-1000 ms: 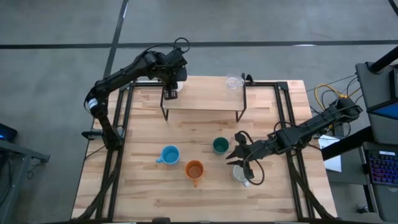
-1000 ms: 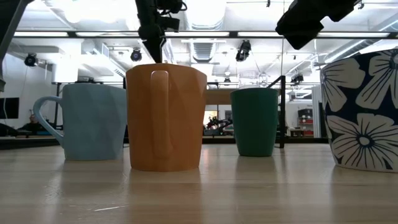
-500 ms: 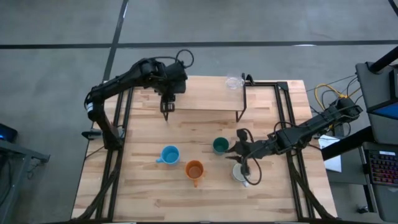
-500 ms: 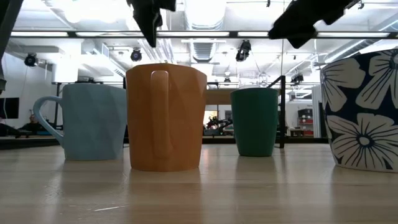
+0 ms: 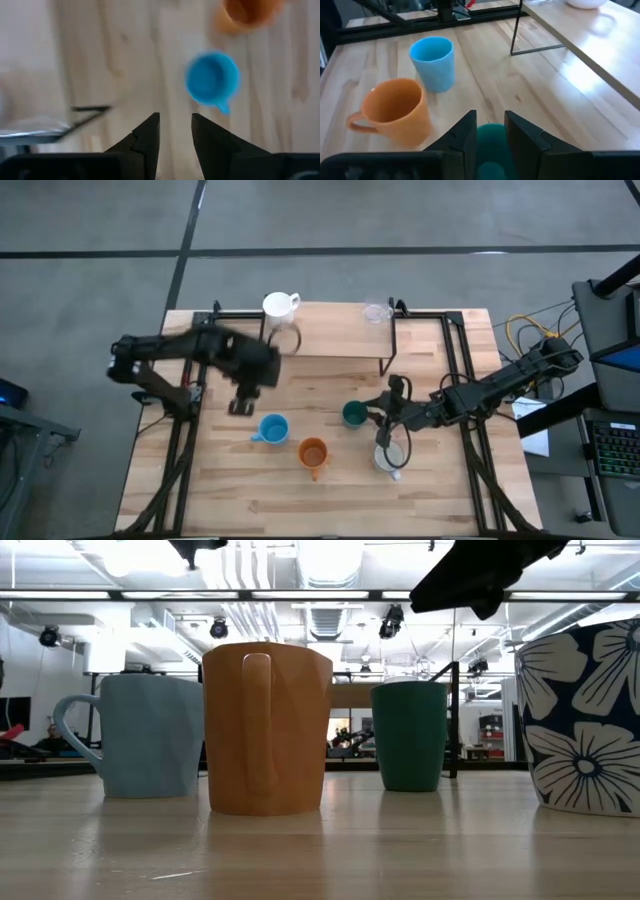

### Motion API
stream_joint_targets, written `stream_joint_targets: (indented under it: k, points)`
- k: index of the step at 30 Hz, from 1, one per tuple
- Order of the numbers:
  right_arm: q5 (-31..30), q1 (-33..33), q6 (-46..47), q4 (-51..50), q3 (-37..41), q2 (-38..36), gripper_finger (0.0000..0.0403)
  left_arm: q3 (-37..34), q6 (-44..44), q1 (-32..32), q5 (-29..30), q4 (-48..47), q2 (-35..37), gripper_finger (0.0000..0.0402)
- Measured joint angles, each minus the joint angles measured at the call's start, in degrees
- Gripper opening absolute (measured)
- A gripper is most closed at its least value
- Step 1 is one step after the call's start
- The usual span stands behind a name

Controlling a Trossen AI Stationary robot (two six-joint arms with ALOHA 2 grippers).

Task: Stack small to large cups/mugs on shelf
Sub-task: Put the orange cup on the shelf

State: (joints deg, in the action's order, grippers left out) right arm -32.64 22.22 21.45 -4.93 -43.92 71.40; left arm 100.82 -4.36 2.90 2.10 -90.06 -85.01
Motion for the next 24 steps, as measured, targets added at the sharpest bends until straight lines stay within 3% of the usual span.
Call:
stream_joint_targets:
  k: [4, 10, 13, 19, 24]
  points:
    - [2.2, 0.6, 0.7, 3.0, 0.1, 0.2, 0.0093, -10.2, 7.9, 7.7, 0.0, 0.5, 4.0, 0.0084]
    - [21.9, 2.2, -7.0, 22.2, 0.2, 5.7, 0.0093, -25.5, 20.2, 18.5, 0.2, 5.2, 9.3, 0.0021]
    - [28.0, 2.9, -8.1, 29.4, 0.1, 9.5, 0.0093, -31.6, 25.1, 23.2, 0.9, 9.1, 12.0, 0.0005]
    - [26.2, 4.1, -8.2, 27.2, -5.0, 17.1, 0.0093, -41.1, 29.4, 30.2, 9.2, 23.0, 18.6, 0.0001]
    - [15.9, 8.8, -12.9, 20.2, -14.1, 23.6, 0.0093, -50.8, 24.1, 36.3, 19.9, 45.4, 25.3, 0.0]
